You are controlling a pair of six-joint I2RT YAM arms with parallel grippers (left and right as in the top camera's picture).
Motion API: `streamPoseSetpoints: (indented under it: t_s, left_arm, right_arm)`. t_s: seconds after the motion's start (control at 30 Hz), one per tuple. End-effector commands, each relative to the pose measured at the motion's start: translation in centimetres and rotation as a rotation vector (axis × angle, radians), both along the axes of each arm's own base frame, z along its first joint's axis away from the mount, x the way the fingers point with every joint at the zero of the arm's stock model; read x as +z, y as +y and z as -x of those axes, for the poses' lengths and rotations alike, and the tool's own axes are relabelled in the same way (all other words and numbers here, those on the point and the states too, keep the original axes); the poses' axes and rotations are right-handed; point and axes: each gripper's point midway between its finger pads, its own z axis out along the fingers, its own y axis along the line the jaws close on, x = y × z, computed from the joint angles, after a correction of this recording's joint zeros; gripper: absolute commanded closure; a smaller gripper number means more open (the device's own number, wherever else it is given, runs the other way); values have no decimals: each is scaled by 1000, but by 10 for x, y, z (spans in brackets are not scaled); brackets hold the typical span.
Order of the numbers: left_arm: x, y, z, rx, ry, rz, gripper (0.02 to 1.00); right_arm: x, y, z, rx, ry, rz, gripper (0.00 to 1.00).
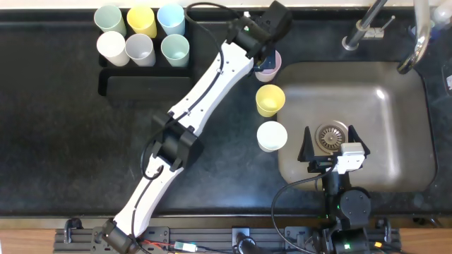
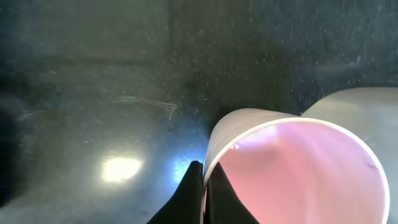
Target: Store Cups
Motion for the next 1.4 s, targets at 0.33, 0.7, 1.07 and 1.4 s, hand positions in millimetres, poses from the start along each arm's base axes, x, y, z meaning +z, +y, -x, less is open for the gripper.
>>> streamPoseSetpoints:
  t_s: [0.33,0.7,1.07,1.4]
  left_arm:
    - [225,232,41,237,-347,-75,985]
    - [166,398,102,365,-218,-109,985]
    - [61,422,76,266,-83,-62,982]
    - [10,421,51,227,-16,-20,982]
  right_arm:
    - [-3,-3,0,-13,0,3,3]
    - [-3,-3,0,-13,0,3,3]
    - [-3,-3,0,-13,0,3,5]
    - [-3,-3,0,-13,0,3,3]
